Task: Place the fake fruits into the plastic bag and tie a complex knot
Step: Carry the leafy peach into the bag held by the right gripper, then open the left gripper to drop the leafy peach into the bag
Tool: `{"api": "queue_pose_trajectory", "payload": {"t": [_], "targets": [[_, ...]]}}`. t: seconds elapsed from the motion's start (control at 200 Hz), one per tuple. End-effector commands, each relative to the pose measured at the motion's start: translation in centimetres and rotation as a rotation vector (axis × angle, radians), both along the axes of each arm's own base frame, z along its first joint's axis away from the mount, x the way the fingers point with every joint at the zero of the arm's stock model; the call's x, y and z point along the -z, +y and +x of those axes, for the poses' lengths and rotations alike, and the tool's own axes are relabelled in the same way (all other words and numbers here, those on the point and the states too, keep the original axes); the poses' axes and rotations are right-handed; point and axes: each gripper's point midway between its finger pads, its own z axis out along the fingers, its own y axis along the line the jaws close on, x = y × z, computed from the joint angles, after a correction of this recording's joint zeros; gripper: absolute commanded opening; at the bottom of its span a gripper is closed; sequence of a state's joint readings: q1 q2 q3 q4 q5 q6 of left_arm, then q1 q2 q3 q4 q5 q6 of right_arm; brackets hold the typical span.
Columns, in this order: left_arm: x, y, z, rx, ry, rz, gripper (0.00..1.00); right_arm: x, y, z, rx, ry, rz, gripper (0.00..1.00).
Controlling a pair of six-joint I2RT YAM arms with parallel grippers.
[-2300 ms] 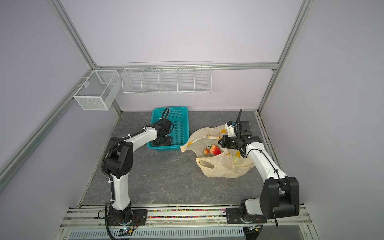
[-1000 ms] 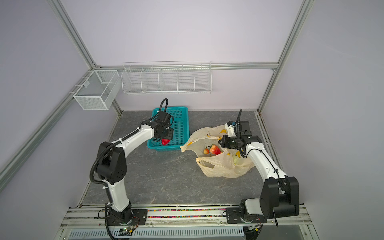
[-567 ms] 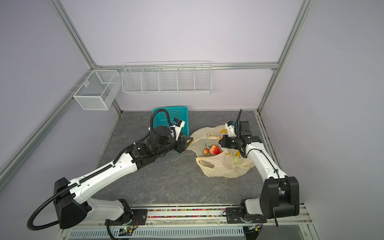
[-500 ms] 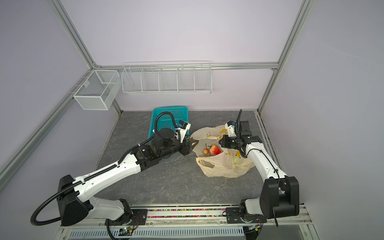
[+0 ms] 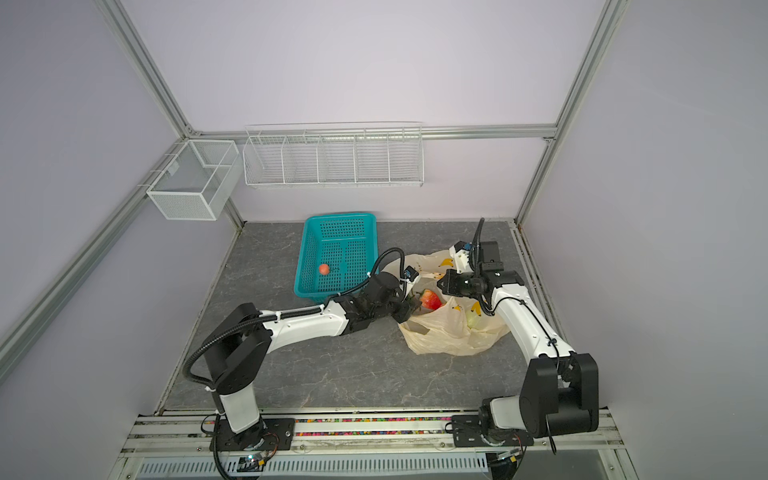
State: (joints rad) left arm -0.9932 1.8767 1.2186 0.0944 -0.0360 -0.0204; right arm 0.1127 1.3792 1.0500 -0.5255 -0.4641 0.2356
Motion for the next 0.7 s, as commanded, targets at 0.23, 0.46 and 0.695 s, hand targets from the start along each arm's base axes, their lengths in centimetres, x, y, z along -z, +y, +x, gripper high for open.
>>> {"api": "queue_pose_trajectory", "payload": {"t": [0.23, 0.46, 0.695], "targets": [[-2.6, -5.2, 2.5, -0.079, -0.022, -0.369, 0.49, -0.7, 0.3, 0.1, -0.014, 0.001, 0.027, 0.07], [-0.5, -5.7, 2.3, -0.082, -0.02, -0.343, 0.68, -0.4, 0.3, 0.2, -0.014, 0.005, 0.02, 0.07], [-0.7, -4.7, 1.4, -0.048, -0.042, -0.301, 0.84, -0.2, 0.2, 0.2, -0.014, 0.008, 0.017, 0.07]]}}
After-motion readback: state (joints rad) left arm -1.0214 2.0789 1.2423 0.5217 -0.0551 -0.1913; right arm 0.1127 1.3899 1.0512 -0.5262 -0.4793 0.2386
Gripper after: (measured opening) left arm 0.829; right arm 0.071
